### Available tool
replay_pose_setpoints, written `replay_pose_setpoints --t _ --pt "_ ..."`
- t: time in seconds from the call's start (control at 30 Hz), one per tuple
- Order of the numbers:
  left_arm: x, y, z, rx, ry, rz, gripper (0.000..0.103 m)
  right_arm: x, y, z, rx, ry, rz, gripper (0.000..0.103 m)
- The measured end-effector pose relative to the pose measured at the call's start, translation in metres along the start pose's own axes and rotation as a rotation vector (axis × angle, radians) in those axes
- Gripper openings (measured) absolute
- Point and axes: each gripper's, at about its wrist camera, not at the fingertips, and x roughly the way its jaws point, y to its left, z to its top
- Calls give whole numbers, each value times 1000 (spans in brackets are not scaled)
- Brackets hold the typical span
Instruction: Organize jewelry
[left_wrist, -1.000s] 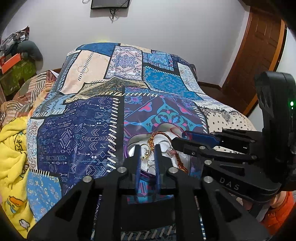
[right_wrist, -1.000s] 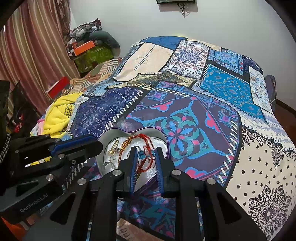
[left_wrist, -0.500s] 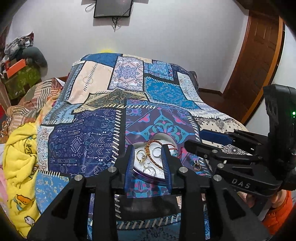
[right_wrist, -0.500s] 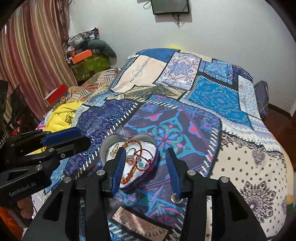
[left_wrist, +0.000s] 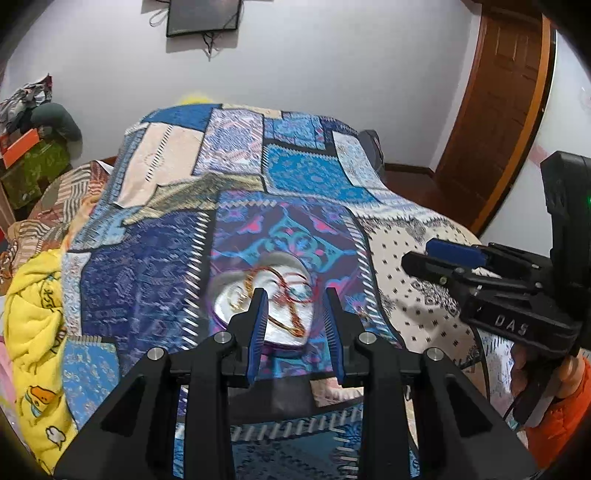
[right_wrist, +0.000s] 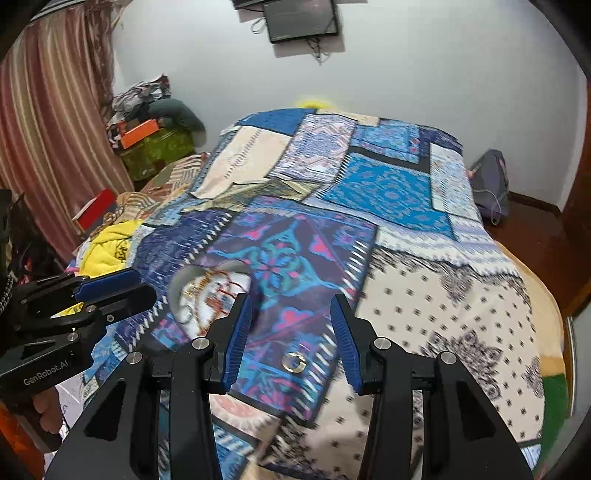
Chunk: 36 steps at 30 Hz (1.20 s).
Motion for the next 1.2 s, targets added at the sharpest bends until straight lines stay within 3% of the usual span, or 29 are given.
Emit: replay_pose_setpoints --t 0.53,0.83,1.0,1.03,1.1,1.2 --pt "83 -55 -32 88 213 -92 29 8 -57 -42 94 117 -52 41" --pt "119 -69 -23 146 237 -76 29 8 -70 -47 127 122 -45 41" --pt "125 -68 -22 130 228 -99 29 11 -70 -47 129 125 -36 41" --pt "125 -69 -23 135 225 -96 28 13 -69 -47 130 127 -33 41" --pt "125 -69 -24 143 224 -89 17 14 -68 -47 136 128 -26 41" --pt "123 -67 -23 128 224 -81 17 15 -65 -47 135 129 -15 41"
